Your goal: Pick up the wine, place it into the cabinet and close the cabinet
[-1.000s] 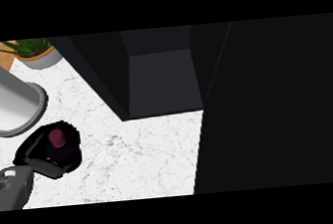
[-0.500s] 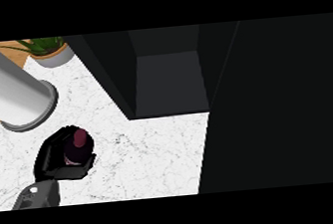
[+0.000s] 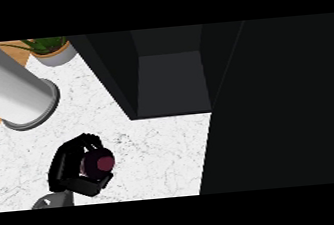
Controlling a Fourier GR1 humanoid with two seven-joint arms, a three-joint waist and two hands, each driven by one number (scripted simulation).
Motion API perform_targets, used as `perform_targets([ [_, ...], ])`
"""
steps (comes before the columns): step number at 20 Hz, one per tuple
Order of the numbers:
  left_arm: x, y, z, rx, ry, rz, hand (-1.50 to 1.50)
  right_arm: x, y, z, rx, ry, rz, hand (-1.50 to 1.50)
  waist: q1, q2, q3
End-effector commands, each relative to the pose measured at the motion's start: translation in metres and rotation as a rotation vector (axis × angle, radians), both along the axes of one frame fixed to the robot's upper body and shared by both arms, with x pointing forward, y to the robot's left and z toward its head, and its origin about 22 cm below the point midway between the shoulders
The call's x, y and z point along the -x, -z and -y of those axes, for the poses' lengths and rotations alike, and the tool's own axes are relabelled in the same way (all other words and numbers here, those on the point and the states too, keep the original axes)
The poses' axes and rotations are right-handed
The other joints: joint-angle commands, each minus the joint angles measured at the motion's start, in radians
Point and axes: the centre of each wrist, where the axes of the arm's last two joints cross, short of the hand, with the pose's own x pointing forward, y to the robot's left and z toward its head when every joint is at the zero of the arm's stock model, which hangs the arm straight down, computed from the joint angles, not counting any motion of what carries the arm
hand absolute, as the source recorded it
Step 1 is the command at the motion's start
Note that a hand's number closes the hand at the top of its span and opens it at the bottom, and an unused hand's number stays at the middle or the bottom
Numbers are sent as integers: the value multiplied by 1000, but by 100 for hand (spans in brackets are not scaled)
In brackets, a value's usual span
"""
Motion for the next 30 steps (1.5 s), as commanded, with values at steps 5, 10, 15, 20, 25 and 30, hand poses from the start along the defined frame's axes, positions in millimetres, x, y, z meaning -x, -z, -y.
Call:
perform_targets([
  [5, 26, -20, 65, 90, 74, -38, 150, 37, -26, 15, -31, -17, 37, -150, -1, 10, -13],
  [10, 38, -33, 110, 92, 91, -43, 150, 33, -18, 11, -32, -25, 57, -150, -4, 13, -13],
  [15, 17, -67, 121, 46, 35, 5, 150, 42, -27, 17, -41, -13, 57, -150, -10, 13, -14],
  [20, 6, -80, 134, -5, -39, 19, 150, 33, -17, 13, -42, -20, 52, -150, -5, 16, -13],
  [25, -19, -89, 117, -44, -84, 17, 150, 47, -23, 23, -41, -14, 51, -150, -16, 14, -12],
  [30, -28, -77, 135, -89, -76, 15, 150, 50, -17, 21, -42, 9, 42, -150, -21, 14, -13],
])
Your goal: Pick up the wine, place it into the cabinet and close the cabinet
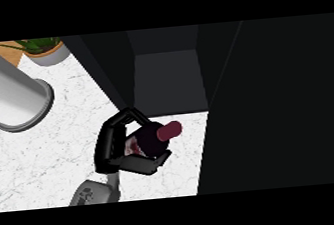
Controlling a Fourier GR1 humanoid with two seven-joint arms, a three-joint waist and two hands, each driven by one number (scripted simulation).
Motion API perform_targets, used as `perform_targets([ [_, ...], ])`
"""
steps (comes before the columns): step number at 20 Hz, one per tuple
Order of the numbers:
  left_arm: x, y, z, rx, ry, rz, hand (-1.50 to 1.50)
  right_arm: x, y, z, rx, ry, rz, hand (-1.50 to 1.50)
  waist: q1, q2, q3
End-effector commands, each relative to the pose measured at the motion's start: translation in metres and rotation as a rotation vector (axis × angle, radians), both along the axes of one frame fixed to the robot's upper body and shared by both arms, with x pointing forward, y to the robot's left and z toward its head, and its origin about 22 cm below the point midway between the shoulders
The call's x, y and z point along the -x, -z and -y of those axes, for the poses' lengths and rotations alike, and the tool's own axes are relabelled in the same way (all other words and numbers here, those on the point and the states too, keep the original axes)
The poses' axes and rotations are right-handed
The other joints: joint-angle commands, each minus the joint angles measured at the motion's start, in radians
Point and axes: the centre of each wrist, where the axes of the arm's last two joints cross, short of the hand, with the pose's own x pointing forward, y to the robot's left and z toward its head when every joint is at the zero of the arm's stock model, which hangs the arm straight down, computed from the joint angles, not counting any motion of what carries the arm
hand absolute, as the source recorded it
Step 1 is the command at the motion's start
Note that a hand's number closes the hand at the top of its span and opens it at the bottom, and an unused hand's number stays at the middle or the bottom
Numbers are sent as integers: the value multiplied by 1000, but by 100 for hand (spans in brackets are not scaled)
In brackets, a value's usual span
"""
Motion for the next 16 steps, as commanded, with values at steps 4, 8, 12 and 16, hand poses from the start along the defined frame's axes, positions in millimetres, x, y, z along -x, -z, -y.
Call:
perform_targets([
  [4, -37, -6, -3, -40, 3, 6, 150, 40, -32, 11, -93, -53, 27, -150, 0, 1, 0],
  [8, -70, -22, 15, -38, 10, -20, 150, 33, -28, 8, -94, -56, 37, -150, -4, 4, -1],
  [12, -75, -8, 18, -57, 1, -49, 150, 41, -34, 15, -70, -70, 32, -150, -13, 3, 0],
  [16, -89, -6, 20, -40, 21, -44, 150, 41, -28, 11, -96, -64, 41, -150, -15, 4, 0],
])
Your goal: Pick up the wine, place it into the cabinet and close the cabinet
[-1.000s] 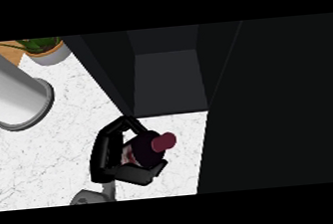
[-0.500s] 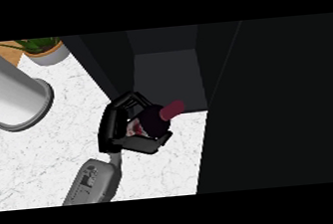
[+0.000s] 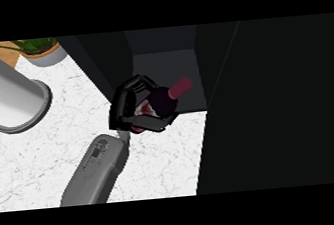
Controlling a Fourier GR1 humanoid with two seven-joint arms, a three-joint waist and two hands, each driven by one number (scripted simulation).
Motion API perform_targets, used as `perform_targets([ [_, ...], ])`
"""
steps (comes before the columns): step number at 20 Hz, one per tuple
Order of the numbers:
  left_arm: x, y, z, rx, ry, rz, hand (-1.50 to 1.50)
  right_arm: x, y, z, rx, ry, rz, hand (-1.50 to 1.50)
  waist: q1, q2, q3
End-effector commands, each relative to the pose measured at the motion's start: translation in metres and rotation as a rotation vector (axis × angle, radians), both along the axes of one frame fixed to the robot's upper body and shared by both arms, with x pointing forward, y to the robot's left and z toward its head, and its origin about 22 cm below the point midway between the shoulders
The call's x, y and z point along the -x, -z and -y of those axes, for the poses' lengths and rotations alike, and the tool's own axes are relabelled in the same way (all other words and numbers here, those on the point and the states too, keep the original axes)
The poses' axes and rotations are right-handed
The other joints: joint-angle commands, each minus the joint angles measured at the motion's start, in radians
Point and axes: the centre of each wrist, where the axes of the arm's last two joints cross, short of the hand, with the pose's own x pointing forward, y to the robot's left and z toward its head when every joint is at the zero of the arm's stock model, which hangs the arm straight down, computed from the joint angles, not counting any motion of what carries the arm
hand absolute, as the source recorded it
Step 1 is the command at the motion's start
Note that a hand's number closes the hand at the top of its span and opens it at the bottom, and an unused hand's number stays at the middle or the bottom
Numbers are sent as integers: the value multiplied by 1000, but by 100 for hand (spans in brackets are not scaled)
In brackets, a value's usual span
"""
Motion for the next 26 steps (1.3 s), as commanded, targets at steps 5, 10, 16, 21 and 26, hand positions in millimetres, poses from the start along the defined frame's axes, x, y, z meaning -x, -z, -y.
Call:
perform_targets([
  [5, -26, -1, 15, 32, -1, -24, 150, 35, -30, 8, -93, -85, 21, -150, -10, 2, 0],
  [10, -48, -20, 31, 12, -32, -17, 150, 21, -24, 15, -78, -59, 31, -150, -17, 8, 1],
  [16, -63, -23, 35, -84, -66, -58, 150, 34, -30, 13, -92, -76, 32, -150, -28, 6, 0],
  [21, -62, -3, 26, -145, -116, -131, 150, 33, -22, 10, -118, -99, 28, -150, -46, 12, 0],
  [26, -78, -23, 28, -60, -179, -147, 150, 25, -13, 4, -107, -116, 36, -150, -56, 21, -1],
])
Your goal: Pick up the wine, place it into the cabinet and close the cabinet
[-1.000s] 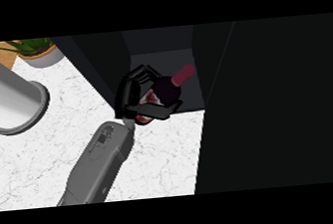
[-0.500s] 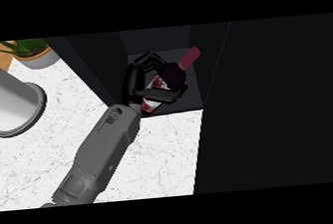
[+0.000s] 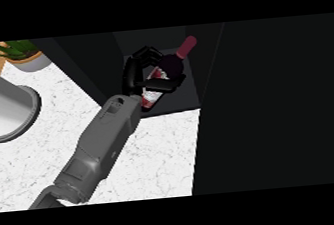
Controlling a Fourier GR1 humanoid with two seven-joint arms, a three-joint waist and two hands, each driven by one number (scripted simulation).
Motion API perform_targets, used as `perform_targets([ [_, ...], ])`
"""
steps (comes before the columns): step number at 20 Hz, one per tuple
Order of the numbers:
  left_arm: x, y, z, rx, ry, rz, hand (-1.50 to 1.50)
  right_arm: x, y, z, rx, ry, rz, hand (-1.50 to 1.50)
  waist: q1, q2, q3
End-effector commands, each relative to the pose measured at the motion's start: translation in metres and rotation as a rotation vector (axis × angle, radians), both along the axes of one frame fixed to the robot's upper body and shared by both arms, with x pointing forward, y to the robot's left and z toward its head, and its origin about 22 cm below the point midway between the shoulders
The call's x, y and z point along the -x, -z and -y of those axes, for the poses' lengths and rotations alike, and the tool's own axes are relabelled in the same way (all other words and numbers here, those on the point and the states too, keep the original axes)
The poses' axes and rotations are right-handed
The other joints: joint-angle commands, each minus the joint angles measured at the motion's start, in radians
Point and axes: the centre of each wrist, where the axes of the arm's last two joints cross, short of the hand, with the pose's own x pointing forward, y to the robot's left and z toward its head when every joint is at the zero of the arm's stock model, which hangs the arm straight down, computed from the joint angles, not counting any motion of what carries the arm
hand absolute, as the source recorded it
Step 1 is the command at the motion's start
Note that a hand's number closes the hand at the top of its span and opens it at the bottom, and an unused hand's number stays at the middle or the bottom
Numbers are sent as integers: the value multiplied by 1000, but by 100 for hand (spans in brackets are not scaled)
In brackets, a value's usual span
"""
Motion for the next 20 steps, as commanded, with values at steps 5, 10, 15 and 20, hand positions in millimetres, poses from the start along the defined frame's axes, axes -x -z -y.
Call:
perform_targets([
  [5, -7, 4, -8, 35, -47, -42, 150, 25, -28, 7, -110, -68, -16, -150, -10, 8, 0],
  [10, -16, -7, -16, 8, -116, -17, 150, 24, -25, 8, -75, -93, 6, -150, -31, 14, 0],
  [15, -18, -4, -29, -80, -137, 29, 150, 19, -21, 7, -76, -98, -9, -150, -26, 20, 0],
  [20, -26, -17, -30, -132, -186, 50, -150, 22, -19, 8, -71, -110, 8, -150, -45, 19, 1],
])
